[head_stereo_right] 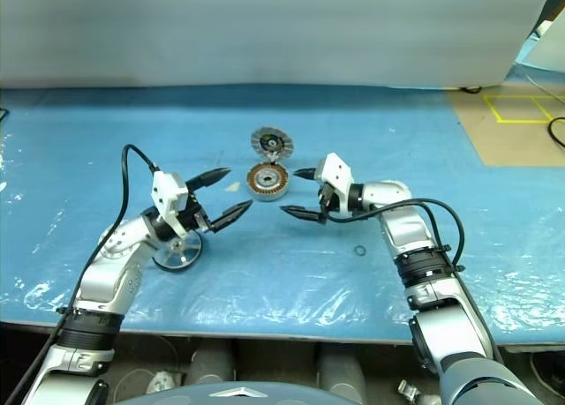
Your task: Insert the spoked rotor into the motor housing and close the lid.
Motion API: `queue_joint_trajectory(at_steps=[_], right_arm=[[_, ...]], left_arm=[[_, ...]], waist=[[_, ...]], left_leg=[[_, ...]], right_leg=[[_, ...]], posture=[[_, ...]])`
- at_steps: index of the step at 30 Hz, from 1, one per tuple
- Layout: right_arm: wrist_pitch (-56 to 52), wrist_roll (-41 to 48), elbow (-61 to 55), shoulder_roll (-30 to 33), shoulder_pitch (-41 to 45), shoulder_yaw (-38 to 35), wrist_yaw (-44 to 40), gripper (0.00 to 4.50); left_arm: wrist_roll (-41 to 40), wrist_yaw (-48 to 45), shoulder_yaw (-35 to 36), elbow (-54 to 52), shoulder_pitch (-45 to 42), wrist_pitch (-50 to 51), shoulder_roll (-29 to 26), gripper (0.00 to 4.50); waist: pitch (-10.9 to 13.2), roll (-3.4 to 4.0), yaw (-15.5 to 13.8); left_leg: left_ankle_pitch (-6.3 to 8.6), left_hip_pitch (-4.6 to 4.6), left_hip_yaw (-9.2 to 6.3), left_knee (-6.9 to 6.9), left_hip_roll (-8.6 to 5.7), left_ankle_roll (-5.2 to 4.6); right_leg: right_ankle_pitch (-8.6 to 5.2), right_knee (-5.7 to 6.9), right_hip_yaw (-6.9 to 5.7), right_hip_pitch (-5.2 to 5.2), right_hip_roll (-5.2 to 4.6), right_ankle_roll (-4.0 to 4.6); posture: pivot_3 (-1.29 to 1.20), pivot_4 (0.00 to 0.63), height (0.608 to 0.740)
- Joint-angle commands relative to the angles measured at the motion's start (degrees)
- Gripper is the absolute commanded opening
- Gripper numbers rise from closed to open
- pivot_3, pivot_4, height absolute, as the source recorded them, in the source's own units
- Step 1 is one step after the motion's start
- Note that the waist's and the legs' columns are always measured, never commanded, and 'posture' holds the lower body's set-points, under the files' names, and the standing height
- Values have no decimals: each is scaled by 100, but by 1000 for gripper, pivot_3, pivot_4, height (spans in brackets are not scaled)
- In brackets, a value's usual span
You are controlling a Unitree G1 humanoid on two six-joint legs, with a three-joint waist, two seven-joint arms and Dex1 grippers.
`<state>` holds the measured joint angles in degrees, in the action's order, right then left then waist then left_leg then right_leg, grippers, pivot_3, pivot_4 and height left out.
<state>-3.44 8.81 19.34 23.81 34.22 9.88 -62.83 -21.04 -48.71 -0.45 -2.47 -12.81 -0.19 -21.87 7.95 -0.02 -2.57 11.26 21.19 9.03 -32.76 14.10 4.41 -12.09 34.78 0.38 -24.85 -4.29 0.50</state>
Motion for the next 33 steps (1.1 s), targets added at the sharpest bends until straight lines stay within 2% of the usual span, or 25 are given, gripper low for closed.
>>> queue_joint_trajectory(at_steps=[1,18,26,33], right_arm=[[99,53,-122,23,84,-51,-29,4500],[53,72,-398,-202,223,7,103,4500],[-151,-547,-481,-328,778,749,37,4500],[439,-1508,482,-433,1616,1440,147,4500]], left_arm=[[-13,-18,82,-73,61,-125,-40,4492],[-49,-71,206,-271,543,-109,-323,4492],[-100,-85,378,-282,706,-110,-475,4492],[-100,-85,423,-259,731,-118,-499,4492]], waist=[[0,0,0],[0,0,4],[1,1,19],[2,-1,21]], left_leg=[[0,0,0,0,0,0],[0,-1,0,0,2,-1],[0,-3,0,0,3,0],[0,-1,0,-1,2,1]], right_leg=[[0,0,0,0,0,0],[0,2,0,-1,1,0],[0,4,0,0,1,0],[0,3,-1,0,1,0]], posture=[[0,150,740],[0,150,740],[0,150,740],[0,150,740]])
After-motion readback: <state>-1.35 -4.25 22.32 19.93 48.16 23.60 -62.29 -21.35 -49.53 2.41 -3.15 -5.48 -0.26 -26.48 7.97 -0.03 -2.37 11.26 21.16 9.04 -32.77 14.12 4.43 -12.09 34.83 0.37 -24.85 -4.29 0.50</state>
